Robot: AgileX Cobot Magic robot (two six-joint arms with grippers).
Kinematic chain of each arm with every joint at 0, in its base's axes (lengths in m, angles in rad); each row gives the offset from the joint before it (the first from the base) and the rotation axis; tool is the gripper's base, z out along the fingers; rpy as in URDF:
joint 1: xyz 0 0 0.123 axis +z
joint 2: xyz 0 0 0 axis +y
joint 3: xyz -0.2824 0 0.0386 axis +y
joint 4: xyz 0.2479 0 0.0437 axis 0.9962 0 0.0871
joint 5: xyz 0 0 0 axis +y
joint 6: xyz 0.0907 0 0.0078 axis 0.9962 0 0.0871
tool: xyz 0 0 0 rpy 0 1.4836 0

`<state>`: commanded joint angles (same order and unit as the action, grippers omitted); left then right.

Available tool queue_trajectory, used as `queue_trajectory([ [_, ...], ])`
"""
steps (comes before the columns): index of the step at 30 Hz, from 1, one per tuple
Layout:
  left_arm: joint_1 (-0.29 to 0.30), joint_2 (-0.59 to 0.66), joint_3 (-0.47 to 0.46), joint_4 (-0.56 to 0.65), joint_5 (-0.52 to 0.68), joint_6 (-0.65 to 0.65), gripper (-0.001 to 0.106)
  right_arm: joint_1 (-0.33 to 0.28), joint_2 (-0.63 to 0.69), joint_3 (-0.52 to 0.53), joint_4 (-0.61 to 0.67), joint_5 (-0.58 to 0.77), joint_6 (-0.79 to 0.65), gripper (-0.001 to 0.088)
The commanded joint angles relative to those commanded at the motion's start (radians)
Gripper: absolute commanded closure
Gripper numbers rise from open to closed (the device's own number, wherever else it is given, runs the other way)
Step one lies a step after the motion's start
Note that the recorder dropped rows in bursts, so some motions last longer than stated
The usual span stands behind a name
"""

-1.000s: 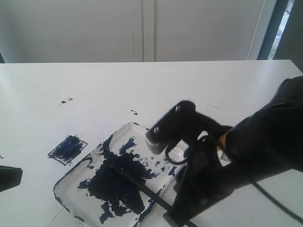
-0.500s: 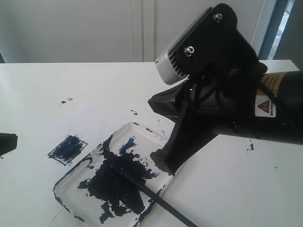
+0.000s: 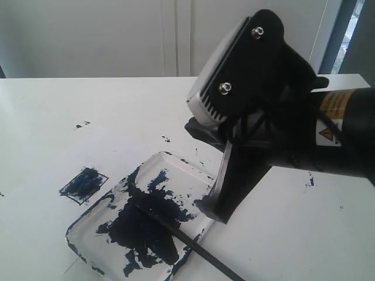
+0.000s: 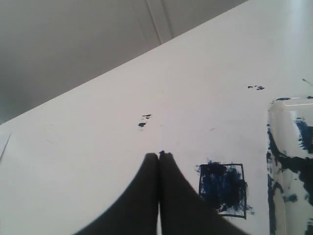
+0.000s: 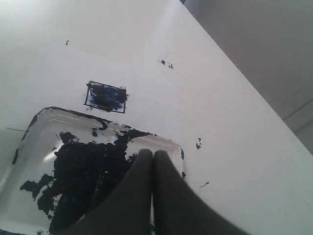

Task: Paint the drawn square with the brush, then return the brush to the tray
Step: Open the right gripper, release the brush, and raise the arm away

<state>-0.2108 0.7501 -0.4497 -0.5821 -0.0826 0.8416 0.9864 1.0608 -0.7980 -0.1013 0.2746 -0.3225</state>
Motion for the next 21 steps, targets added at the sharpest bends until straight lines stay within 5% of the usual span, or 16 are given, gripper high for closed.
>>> queue_trajectory([
  [4,0.000,-0.007,0.000,0.000,0.055,-0.007,0.105,0.000,0.010,0.000,-0.045,-0.055,0.011,0.0868],
  [10,0.000,-0.083,0.042,0.004,0.093,0.071,0.105,-0.010,0.006,0.000,-0.054,0.038,0.011,0.0868],
  [13,0.000,-0.139,0.089,0.008,0.083,0.123,0.105,-0.050,0.006,0.000,-0.097,0.045,0.022,0.0868],
  [21,0.002,-0.262,0.173,-0.123,-0.041,0.023,0.105,-0.205,0.006,0.000,-0.103,-0.020,0.152,0.0868],
])
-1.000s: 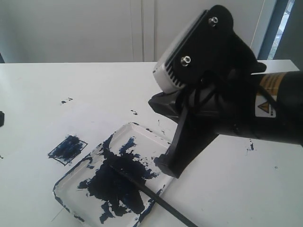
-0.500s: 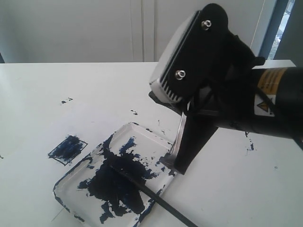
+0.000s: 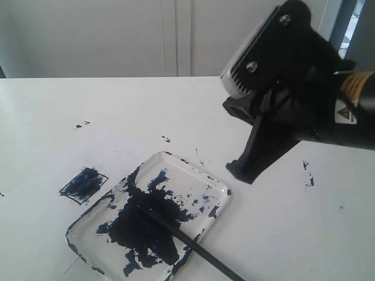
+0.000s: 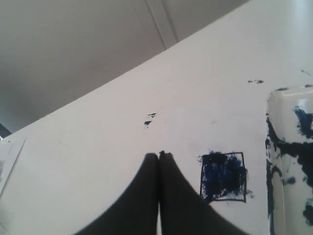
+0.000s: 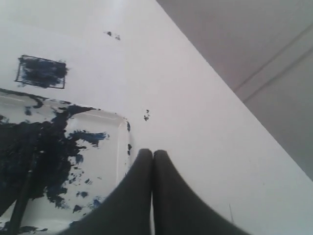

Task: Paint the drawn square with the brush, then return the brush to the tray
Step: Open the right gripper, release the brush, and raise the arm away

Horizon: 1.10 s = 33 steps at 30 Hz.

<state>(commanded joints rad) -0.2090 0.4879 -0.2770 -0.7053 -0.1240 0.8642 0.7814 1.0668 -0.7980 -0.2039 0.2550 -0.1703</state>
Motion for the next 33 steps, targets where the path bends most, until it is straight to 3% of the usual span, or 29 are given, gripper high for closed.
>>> queue_trajectory([
  [9,0.000,-0.010,0.002,-0.104,0.036,0.002,0.105,-0.144,0.000,0.110,0.000,-0.127,0.081,0.0868],
  [15,0.000,-0.010,0.025,-0.104,0.018,0.031,0.105,-0.196,0.000,0.213,0.000,-0.212,0.120,0.0868],
  [21,0.000,-0.010,0.027,-0.104,0.011,0.026,0.105,-0.206,0.000,0.344,0.016,-0.449,0.322,0.0868],
  [25,0.000,-0.010,0.048,-0.097,0.010,0.025,0.105,-0.204,0.014,0.411,0.016,-0.534,0.412,0.0868],
  [28,0.000,-0.010,0.052,-0.050,-0.018,0.076,0.105,-0.204,0.030,0.437,0.016,-0.540,0.412,0.0868],
  [33,0.000,-0.010,0.054,-0.033,-0.016,0.100,0.105,-0.204,0.029,0.440,0.020,-0.427,0.414,0.0868],
])
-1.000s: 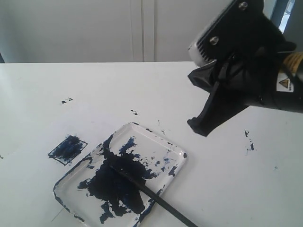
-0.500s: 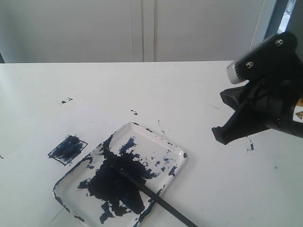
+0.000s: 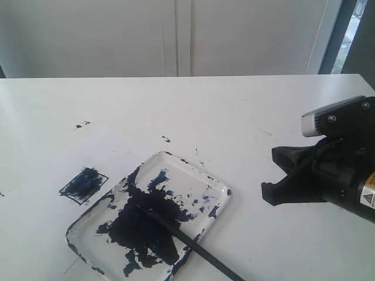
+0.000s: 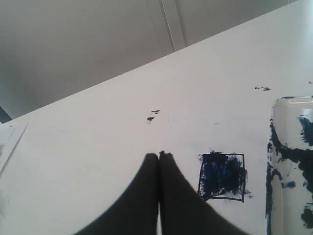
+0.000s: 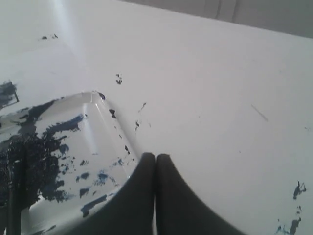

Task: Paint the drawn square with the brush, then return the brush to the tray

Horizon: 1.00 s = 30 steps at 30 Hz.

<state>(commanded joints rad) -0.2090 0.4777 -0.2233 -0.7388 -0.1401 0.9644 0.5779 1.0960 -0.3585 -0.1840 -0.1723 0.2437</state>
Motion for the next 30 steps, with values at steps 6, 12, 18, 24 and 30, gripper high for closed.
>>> queue_trajectory([
  [6,0.000,0.000,0.000,0.000,0.009,0.001,0.105,0.000,0.000,0.000,0.000,0.005,0.000,0.0868],
  [12,0.000,0.000,0.000,0.000,0.009,0.001,0.105,0.000,-0.004,0.000,0.000,0.005,0.000,0.0868],
  [18,0.013,-0.081,0.000,0.000,0.042,0.001,0.105,-0.002,-0.195,0.000,0.000,0.042,0.000,0.0868],
  [24,0.077,-0.185,0.000,0.000,0.030,0.001,0.105,-0.113,-0.487,0.000,0.000,0.016,0.000,0.0868],
  [30,0.131,-0.277,0.002,0.000,0.036,0.001,0.105,-0.294,-0.724,0.000,0.000,0.012,0.000,0.0868],
])
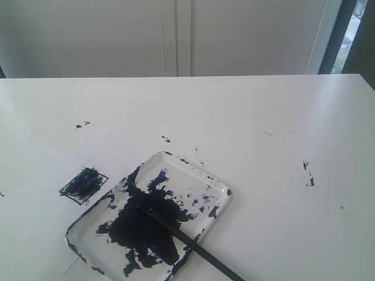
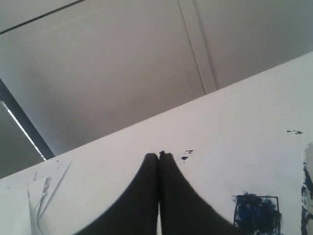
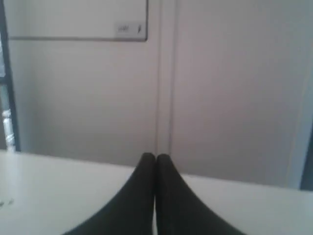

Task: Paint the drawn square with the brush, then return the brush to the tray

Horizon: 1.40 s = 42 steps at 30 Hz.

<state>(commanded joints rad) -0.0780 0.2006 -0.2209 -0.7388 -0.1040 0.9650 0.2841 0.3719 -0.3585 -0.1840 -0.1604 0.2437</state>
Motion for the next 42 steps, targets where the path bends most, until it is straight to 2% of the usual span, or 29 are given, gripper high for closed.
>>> queue_trajectory([
  [5,0.122,-0.069,0.000,0.000,0.000,0.000,0.105,-0.111,-0.167,0.000,0.000,0.000,0.000,0.0868],
  [9,0.186,-0.120,0.000,0.000,0.000,0.000,0.105,-0.172,-0.274,0.000,0.000,0.000,0.000,0.0868],
  [14,0.195,-0.201,0.000,0.000,0.000,0.000,0.105,-0.220,-0.372,0.000,0.000,0.000,0.000,0.0868],
  [18,0.195,-0.201,0.000,0.000,-0.006,0.000,0.105,-0.243,-0.372,0.000,0.000,-0.016,0.000,0.0868],
  [33,0.195,-0.201,0.000,0.000,0.000,0.000,0.105,-0.243,-0.372,0.000,0.000,-0.018,0.000,0.0868],
  [34,0.195,-0.201,0.000,0.030,0.006,0.000,0.105,-0.243,-0.372,0.000,0.000,-0.018,0.000,0.0868],
  [35,0.195,-0.201,0.000,0.174,0.067,0.000,0.105,-0.243,-0.372,0.000,0.000,-0.018,0.000,0.0868],
  [36,0.195,-0.201,0.000,0.264,0.112,0.000,0.105,-0.243,-0.372,0.000,0.000,-0.018,0.000,0.0868],
  [37,0.195,-0.201,0.003,0.378,0.220,0.000,0.105,-0.243,-0.372,0.000,0.000,-0.018,0.000,0.0868],
  [39,0.195,-0.201,0.056,0.396,0.293,0.000,0.105,-0.243,-0.372,0.000,0.000,-0.018,0.000,0.0868],
  [42,0.195,-0.201,0.156,0.411,0.319,0.000,0.105,-0.243,-0.372,0.000,0.000,-0.020,0.000,0.0868],
])
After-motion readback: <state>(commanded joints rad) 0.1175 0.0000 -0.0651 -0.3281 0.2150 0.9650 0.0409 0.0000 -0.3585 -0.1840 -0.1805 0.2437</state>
